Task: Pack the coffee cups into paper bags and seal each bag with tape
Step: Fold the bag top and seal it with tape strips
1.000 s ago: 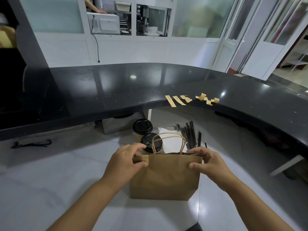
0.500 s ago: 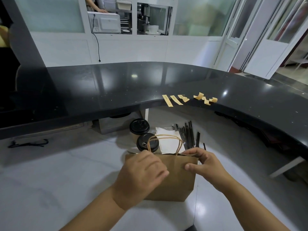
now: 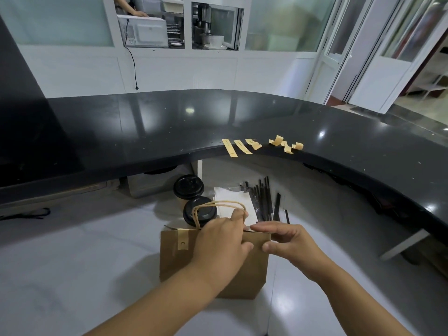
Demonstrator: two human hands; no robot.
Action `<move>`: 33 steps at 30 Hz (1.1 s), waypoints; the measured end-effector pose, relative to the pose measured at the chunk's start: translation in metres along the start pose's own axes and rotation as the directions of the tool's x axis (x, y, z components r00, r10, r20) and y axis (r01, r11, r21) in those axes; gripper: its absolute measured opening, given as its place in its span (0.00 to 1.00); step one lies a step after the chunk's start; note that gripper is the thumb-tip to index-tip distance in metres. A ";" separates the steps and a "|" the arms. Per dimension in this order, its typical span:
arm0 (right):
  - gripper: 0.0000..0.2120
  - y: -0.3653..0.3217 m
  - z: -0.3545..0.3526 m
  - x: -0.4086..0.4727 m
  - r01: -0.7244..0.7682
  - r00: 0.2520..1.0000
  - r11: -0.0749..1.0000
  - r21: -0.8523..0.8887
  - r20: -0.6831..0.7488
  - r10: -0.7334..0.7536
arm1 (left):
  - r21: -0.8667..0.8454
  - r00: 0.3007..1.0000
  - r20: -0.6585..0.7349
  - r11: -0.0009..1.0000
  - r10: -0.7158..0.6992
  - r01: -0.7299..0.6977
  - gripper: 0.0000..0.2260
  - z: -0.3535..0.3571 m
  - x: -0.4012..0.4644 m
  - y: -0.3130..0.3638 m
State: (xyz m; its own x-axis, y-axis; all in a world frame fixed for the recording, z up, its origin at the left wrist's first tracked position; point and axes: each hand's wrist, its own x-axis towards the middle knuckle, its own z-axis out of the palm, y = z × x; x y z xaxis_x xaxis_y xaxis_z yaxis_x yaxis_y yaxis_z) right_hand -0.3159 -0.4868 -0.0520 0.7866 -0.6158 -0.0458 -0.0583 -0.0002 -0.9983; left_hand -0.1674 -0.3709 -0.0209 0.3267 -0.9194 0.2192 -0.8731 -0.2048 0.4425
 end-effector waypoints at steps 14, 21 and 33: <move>0.08 -0.048 -0.027 0.028 0.022 1.000 0.938 -0.347 -0.012 -0.028 | -0.101 0.995 0.084 0.993 -0.048 0.057 0.10 -0.009 0.006 -0.003; 0.07 -0.087 -0.080 0.091 -0.034 0.798 0.621 -0.783 -0.395 -0.455 | -0.098 0.991 0.113 0.992 -0.065 0.076 0.10 -0.012 0.013 -0.003; 0.13 -0.104 -0.094 0.168 -0.289 0.902 0.252 -0.924 -0.351 -0.253 | -0.096 0.989 0.111 0.989 -0.102 0.113 0.10 -0.011 0.018 0.000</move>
State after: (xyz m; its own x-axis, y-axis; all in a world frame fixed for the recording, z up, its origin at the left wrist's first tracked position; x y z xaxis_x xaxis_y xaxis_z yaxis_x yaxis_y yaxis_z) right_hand -0.2357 -0.6641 0.0472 0.5080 -0.8318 0.2237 -0.8098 -0.5497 -0.2051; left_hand -0.1572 -0.3836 -0.0073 0.3721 -0.9251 0.0752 -0.7919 -0.2742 0.5457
